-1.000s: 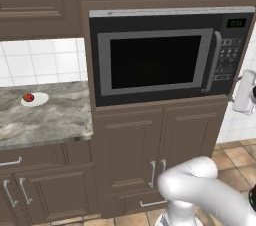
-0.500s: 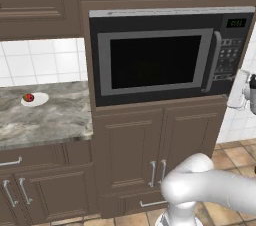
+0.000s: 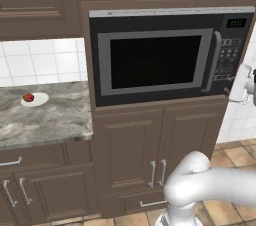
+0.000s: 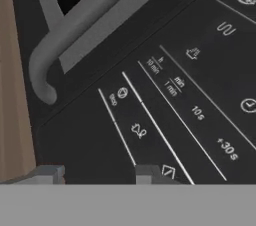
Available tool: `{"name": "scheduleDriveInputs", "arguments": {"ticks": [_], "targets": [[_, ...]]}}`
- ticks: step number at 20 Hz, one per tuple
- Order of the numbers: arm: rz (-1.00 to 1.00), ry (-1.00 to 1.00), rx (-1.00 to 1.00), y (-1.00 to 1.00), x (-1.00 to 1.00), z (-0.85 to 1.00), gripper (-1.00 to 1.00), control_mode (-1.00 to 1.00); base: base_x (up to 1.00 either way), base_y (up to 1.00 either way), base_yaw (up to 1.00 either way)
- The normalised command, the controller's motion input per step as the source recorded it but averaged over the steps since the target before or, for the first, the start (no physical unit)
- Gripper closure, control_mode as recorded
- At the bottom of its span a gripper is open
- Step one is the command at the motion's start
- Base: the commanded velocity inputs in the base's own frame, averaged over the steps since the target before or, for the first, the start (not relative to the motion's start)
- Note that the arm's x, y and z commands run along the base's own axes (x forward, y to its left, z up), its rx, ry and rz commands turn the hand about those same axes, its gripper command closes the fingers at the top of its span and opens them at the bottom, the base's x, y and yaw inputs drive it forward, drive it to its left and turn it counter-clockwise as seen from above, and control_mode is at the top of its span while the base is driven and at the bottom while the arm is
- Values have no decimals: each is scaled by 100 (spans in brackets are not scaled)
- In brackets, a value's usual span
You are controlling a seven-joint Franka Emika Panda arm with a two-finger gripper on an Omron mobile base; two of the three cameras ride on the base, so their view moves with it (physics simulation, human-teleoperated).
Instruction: Remove the mango from the bowl and place it on the small plate. Then place the bowl with only the shrimp in the microwave, close the door, and press the start button to microwave the shrimp.
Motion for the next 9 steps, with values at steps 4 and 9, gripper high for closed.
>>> {"name": "scheduleDriveInputs", "arguments": {"ticks": [4, 9], "targets": [[0, 0, 5, 1, 39, -11, -100, -100, 0, 0, 0], [0, 0, 4, 17, 20, -6, -100, -100, 0, 0, 0]]}}
